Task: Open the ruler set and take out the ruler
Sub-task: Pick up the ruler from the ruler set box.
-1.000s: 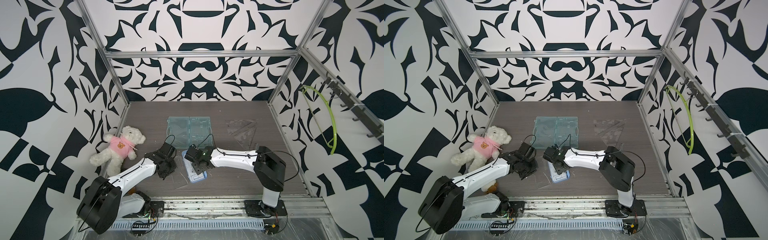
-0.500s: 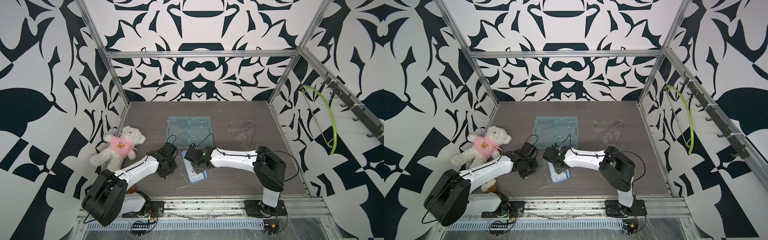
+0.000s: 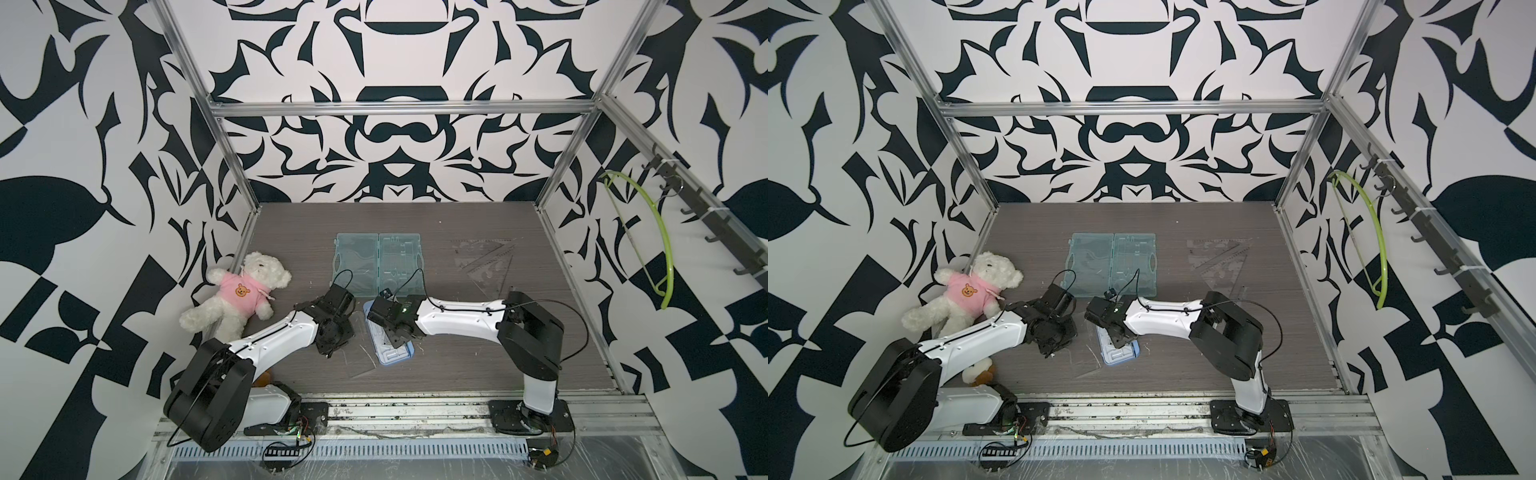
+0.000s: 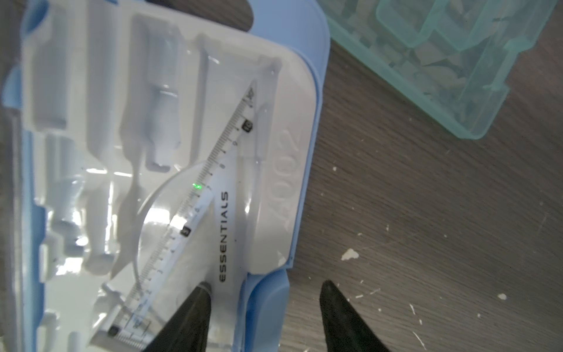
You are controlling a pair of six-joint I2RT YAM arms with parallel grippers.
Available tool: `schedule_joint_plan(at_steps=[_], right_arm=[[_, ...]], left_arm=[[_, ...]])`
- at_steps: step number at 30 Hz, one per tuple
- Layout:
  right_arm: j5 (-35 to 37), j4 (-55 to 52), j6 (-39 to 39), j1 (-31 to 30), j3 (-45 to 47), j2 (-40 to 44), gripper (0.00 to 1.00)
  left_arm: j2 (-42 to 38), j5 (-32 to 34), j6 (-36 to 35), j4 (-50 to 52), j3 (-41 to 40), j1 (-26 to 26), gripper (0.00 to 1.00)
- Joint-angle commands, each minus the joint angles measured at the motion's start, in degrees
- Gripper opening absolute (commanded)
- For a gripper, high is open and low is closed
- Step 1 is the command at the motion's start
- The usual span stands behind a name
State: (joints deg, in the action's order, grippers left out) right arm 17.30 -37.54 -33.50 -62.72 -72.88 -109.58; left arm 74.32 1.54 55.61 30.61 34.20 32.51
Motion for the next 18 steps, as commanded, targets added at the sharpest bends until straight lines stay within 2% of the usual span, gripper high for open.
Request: schedule_joint_plan(at_steps=[1, 8, 18], right_arm=[[1.2, -0.5, -1.0, -0.2, -0.9, 0.0, 0.59], [4.0, -1.4, -2.1, -0.3, -1.0, -0.4, 0.55], [10.0, -1.9, -3.3, -0.2, 0.7, 5.4, 0.50]], left_arm=[[0.6, 0.7, -0.5, 1.1, 0.9, -0.2, 0.05], [0.6, 0.8, -0.5, 1.3, 1.0, -0.2, 0.05], [0.7, 0.5, -0.7, 1.4, 1.1, -0.2, 0.06]])
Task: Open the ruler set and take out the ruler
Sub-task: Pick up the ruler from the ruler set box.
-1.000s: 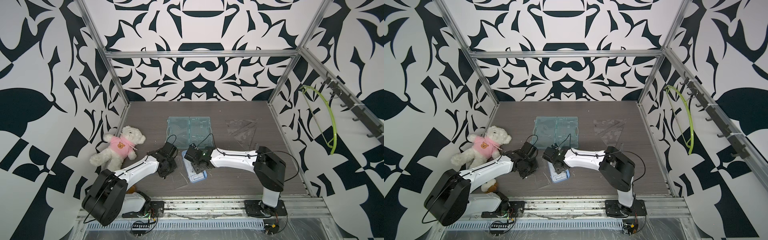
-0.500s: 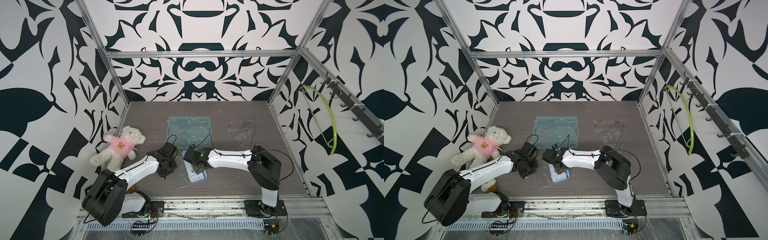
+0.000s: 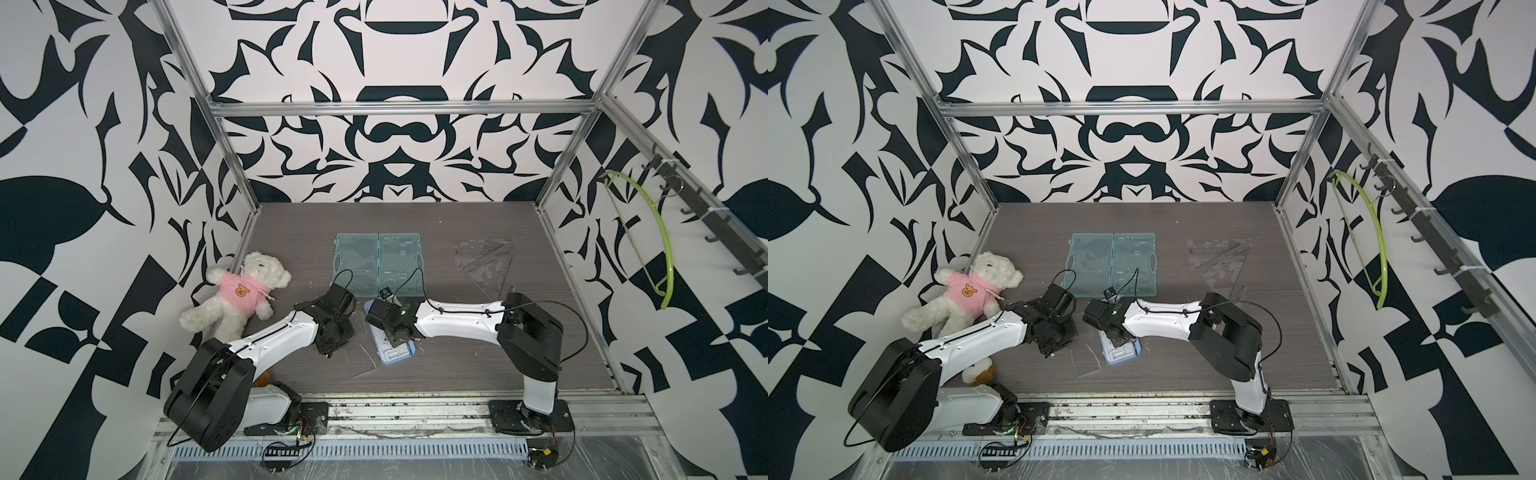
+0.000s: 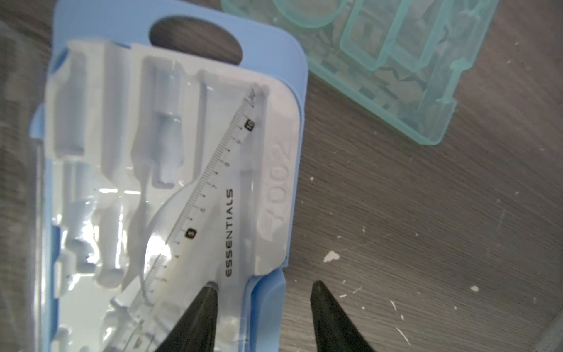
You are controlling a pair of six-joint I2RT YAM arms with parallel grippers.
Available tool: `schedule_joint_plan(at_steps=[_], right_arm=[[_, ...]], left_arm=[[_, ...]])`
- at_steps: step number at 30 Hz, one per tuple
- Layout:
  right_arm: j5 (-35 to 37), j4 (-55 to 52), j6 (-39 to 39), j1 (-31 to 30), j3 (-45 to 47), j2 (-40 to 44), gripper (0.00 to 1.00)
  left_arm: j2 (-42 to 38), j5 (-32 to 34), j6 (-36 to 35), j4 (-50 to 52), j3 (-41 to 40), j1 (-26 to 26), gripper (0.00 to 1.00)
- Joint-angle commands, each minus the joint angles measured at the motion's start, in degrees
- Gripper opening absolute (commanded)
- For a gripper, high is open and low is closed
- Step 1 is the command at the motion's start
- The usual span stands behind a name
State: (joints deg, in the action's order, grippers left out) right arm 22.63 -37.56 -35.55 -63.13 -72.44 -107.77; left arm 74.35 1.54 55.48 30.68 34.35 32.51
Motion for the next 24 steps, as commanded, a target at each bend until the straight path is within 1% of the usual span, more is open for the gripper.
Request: schedule_joint_plan(at_steps=[1, 13, 17, 24], right_arm=[[5.0, -2.0, -1.3, 0.2, 0.3, 3.8, 0.50], [6.1, -1.7, -1.5, 1.6, 2.6, 6.7, 0.49], [4.1, 1.6, -1.5, 2.0, 4.8, 8.6, 0.49], [-1.9, 10.7, -1.4, 2.7, 9.4, 11.2, 0.49]], left_arm=[[0.6, 0.5, -0.5, 1.4, 1.0, -0.2, 0.06], [0.7, 0.5, -0.8, 1.9, 1.3, -0.2, 0.06], [0.8, 0.4, -0.8, 1.9, 1.4, -0.2, 0.05], [0.3, 0.4, -0.8, 2.3, 1.0, -0.2, 0.05]])
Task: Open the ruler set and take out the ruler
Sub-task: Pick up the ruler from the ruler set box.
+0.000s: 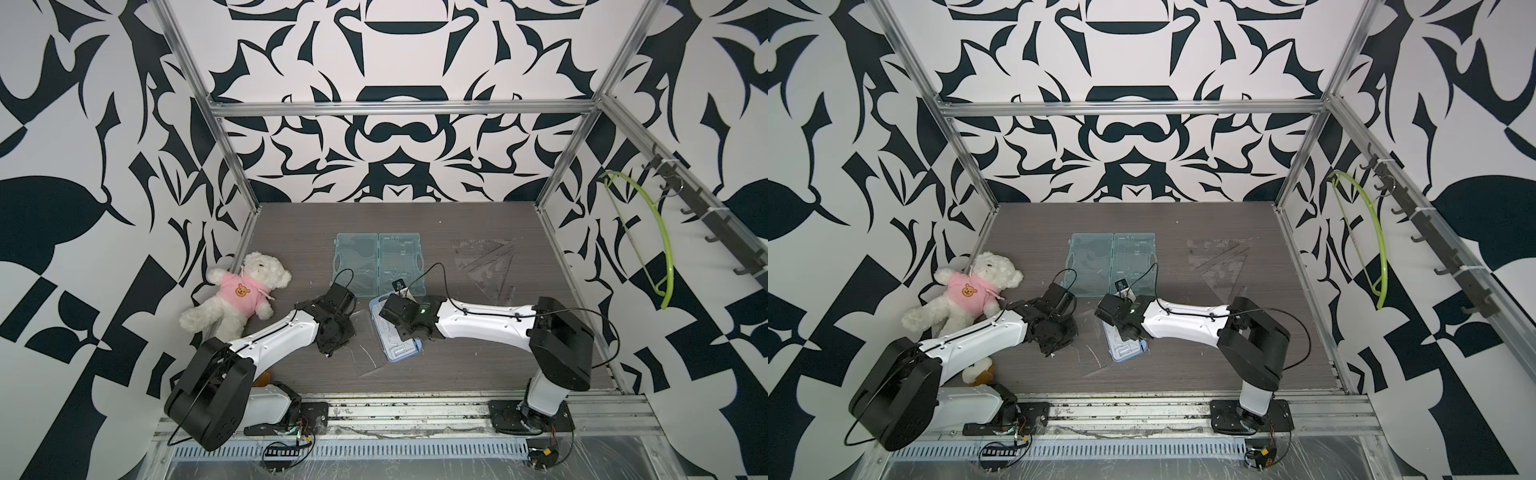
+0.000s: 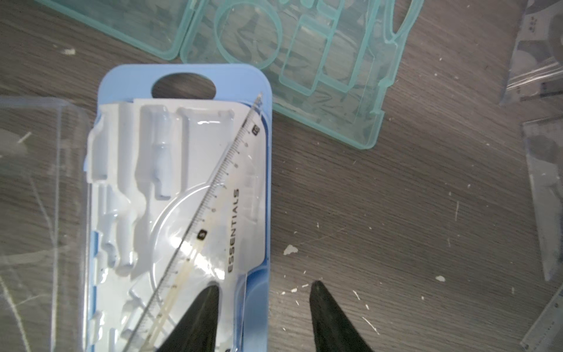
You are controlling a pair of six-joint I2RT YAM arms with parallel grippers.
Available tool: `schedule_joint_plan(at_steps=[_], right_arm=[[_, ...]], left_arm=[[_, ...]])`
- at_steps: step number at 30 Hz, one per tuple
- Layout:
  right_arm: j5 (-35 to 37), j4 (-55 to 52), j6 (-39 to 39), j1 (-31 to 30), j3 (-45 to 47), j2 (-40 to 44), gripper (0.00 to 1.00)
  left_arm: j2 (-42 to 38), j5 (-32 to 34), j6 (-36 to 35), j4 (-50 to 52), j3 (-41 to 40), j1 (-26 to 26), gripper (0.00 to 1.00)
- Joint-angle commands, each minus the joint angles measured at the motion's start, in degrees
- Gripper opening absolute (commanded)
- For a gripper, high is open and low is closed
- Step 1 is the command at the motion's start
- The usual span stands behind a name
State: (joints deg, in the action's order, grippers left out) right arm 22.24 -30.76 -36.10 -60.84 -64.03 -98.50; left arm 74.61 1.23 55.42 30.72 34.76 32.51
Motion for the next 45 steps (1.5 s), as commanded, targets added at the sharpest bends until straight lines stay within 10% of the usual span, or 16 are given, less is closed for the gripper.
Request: schedule_joint_plan(at_steps=[1, 10, 45], right_arm=[[-2.4, 5.2, -1.0, 0.6, 1.6, 2.2, 0.49], [-13.6, 18.0, -2.8, 2.4, 5.8, 0.7, 0.48], [-18.7, 15.3, -13.1, 0.8, 1.8, -2.4, 0.50]], left_arm=[[-0.1, 0.6, -0.7, 2.4, 0.6, -0.2, 0.05], [-1.1, 1.1, -0.6, 3.4, 0.3, -0.2, 0.05], [-1.1, 1.7, -1.1, 3.4, 0.3, -0.2, 0.05]])
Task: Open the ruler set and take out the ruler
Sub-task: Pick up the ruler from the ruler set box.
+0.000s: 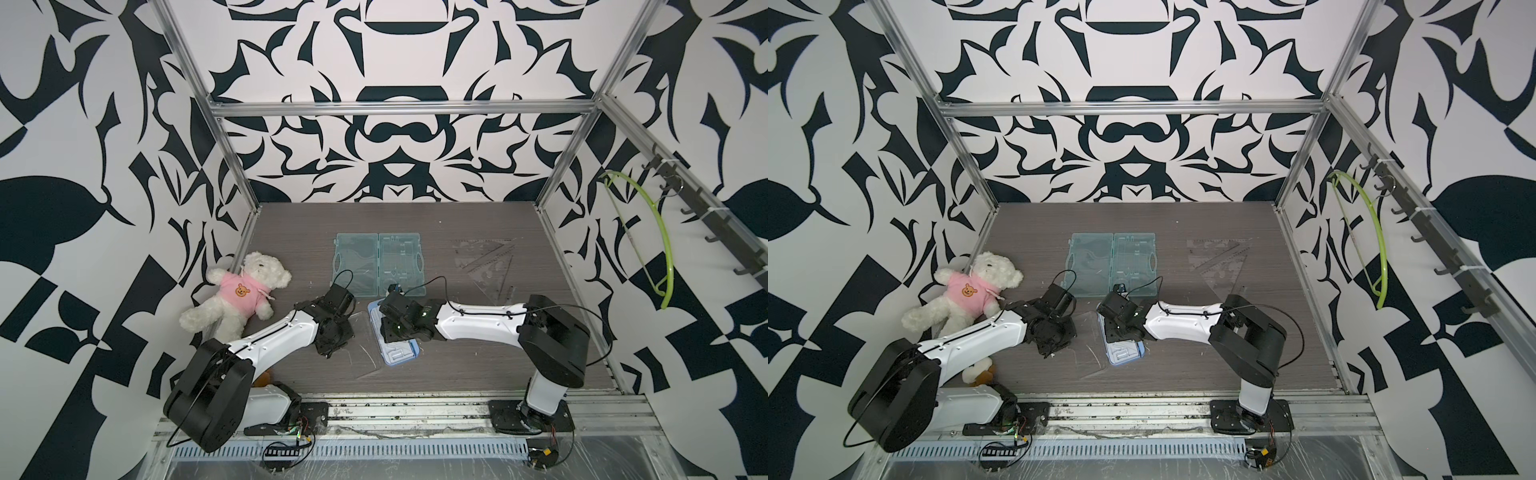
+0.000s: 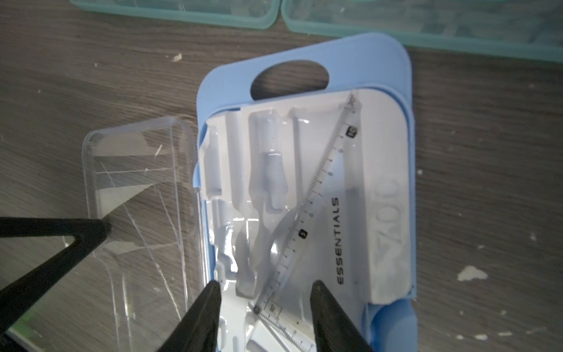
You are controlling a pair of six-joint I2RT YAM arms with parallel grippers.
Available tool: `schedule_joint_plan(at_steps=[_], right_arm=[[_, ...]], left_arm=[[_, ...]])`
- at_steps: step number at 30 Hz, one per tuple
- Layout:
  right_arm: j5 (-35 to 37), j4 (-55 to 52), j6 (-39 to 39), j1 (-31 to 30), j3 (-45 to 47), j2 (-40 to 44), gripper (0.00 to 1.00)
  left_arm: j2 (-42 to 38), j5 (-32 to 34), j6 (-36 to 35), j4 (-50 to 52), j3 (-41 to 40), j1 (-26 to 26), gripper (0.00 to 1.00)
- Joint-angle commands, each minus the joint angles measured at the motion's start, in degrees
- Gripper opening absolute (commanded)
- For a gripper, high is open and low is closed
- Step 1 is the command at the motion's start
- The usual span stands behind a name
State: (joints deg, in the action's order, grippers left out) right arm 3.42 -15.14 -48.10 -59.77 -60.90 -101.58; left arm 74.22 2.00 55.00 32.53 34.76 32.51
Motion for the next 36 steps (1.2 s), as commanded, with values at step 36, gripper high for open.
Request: schedule_joint_plan(at_steps=[36], right_arm=[[-1.0, 3.9, -1.9, -0.8, 0.1, -1.4, 0.51]], left_arm=[[-0.7, 1.6, -1.1, 3.2, 1.3, -0.2, 0.05]])
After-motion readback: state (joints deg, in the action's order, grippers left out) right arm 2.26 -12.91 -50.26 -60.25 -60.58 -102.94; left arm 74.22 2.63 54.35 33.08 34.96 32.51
